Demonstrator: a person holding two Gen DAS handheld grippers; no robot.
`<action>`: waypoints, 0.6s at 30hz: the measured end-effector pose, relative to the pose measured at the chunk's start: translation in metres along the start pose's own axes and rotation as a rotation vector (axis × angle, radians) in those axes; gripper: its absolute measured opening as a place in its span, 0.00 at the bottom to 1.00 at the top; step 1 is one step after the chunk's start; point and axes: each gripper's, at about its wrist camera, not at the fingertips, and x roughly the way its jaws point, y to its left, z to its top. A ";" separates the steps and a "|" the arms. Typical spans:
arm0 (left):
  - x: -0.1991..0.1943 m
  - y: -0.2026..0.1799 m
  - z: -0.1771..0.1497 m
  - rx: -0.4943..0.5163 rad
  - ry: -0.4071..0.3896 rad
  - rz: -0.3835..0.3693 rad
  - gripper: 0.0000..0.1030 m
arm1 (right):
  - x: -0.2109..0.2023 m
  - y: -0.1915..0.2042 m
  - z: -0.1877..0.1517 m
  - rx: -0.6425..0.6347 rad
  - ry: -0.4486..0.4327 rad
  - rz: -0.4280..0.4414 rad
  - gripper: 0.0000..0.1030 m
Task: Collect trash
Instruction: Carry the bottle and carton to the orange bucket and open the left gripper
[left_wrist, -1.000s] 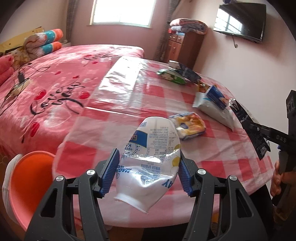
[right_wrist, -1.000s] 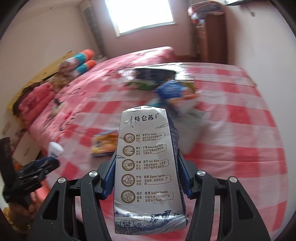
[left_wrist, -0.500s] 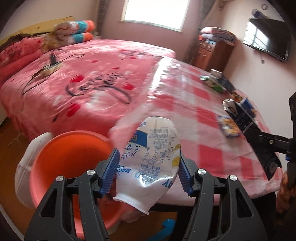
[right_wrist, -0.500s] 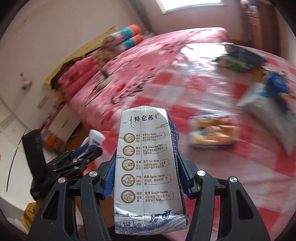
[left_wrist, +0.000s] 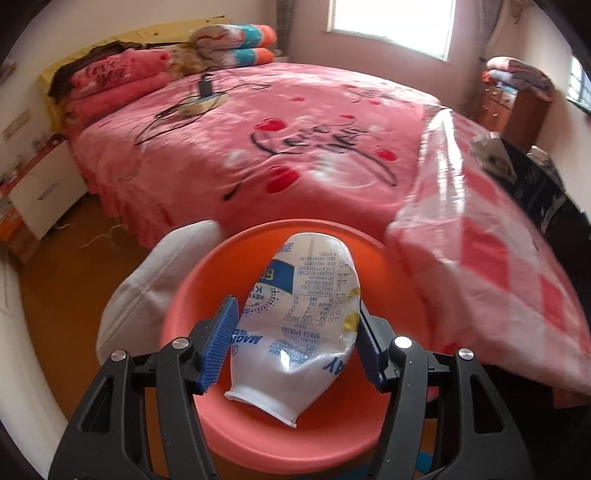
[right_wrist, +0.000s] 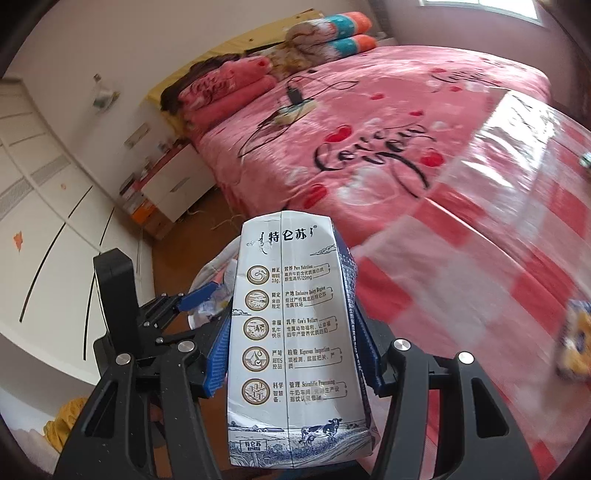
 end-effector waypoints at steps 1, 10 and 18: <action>0.002 0.002 0.000 -0.004 0.001 0.012 0.66 | 0.004 0.004 0.002 -0.007 0.003 0.005 0.56; 0.005 0.008 0.001 0.007 0.001 0.157 0.88 | 0.025 0.007 0.003 -0.008 0.014 0.015 0.81; -0.001 -0.008 0.010 0.039 -0.014 0.190 0.88 | -0.008 -0.005 -0.011 -0.011 -0.068 -0.081 0.87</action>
